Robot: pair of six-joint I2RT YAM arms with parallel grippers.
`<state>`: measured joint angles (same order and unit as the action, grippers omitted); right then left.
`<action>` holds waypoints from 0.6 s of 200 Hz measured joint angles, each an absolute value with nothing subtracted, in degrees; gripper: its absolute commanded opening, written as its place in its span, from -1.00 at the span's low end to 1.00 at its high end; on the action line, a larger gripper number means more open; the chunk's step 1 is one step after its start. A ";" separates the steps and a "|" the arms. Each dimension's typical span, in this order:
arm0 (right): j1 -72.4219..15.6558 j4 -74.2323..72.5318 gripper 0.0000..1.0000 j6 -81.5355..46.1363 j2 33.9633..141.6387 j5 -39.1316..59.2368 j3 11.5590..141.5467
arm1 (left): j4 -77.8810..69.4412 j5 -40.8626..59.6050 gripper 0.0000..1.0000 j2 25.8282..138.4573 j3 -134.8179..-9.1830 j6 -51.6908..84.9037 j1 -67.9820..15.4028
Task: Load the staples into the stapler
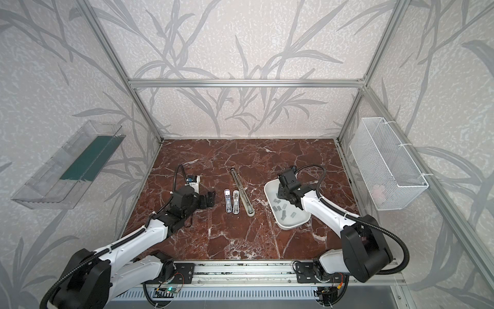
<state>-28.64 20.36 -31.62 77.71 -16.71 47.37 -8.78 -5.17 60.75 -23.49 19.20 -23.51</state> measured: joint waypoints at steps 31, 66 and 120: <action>-34.13 19.64 -0.83 -31.29 75.11 -20.05 47.31 | -8.84 -7.16 0.98 59.16 -22.85 19.64 -23.51; -42.68 19.20 -0.83 -30.55 74.94 -24.05 49.89 | -8.82 -7.75 0.98 59.72 -22.85 20.08 -23.51; -54.61 14.44 -0.83 -30.46 80.34 -26.57 54.65 | -7.25 -7.64 0.93 63.57 -23.55 21.52 -23.49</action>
